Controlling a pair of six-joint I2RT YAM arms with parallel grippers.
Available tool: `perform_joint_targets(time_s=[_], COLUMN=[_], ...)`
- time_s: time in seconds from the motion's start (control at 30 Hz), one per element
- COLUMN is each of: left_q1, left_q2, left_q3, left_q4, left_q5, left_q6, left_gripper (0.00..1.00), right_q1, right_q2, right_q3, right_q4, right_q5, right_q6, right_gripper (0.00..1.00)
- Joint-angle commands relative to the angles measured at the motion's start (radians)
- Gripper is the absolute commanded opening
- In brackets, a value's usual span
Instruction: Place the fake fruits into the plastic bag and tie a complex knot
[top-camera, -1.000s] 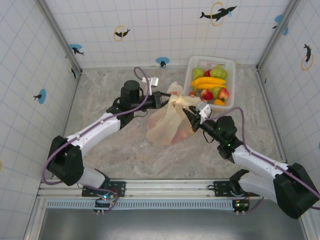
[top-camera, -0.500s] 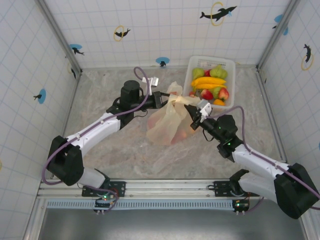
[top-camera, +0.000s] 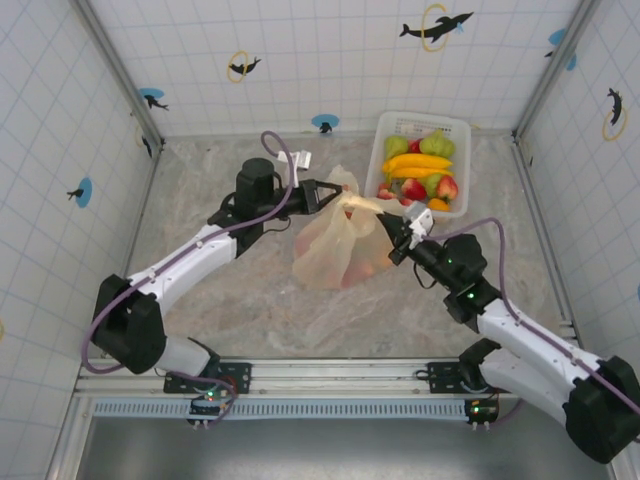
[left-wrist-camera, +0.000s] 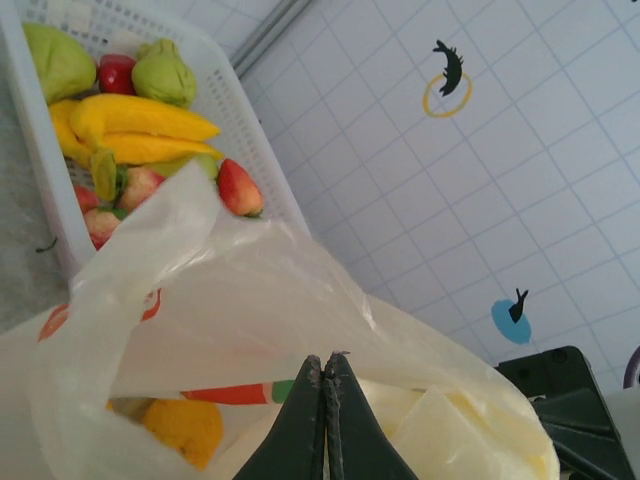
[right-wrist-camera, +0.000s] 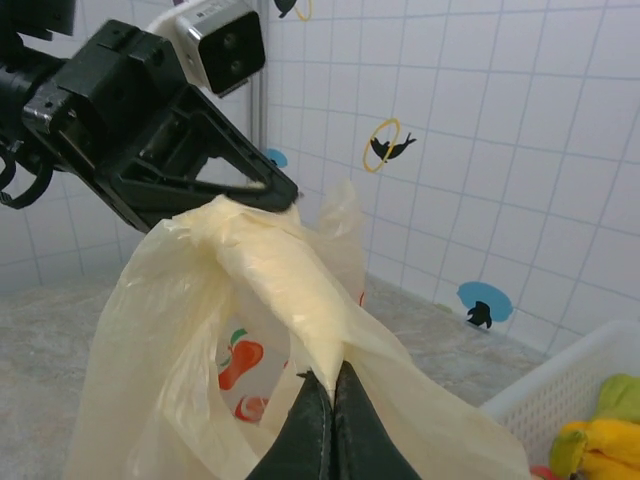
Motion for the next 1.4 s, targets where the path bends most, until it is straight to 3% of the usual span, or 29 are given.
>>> perform_joint_targets(time_s=[0.0, 0.4, 0.7, 1.1, 1.37], left_q1=[0.026, 0.067, 0.134, 0.237, 0.262], left_q2=[-0.049, -0.106, -0.117, -0.148, -0.126], left_q3=[-0.021, -0.118, -0.157, -0.257, -0.296], left_q4=[0.005, -0.058, -0.111, -0.154, -0.138], left_q5=[-0.061, -0.208, -0.282, -0.366, -0.361], left_q6=[0.028, 0.049, 0.096, 0.126, 0.125], left_gripper=[0.00, 0.00, 0.00, 0.00, 0.00], right_q1=[-0.002, -0.026, -0.112, -0.216, -0.236], right_q2=[-0.068, -0.155, -0.058, 0.089, 0.100], right_q3=[-0.007, 0.009, 0.045, 0.022, -0.011], right_q4=[-0.186, -0.488, -0.606, -0.582, -0.540], right_q5=[0.082, 0.299, 0.435, 0.509, 0.476], right_q6=[0.047, 0.298, 0.434, 0.533, 0.546], right_gripper=[0.00, 0.00, 0.00, 0.00, 0.00])
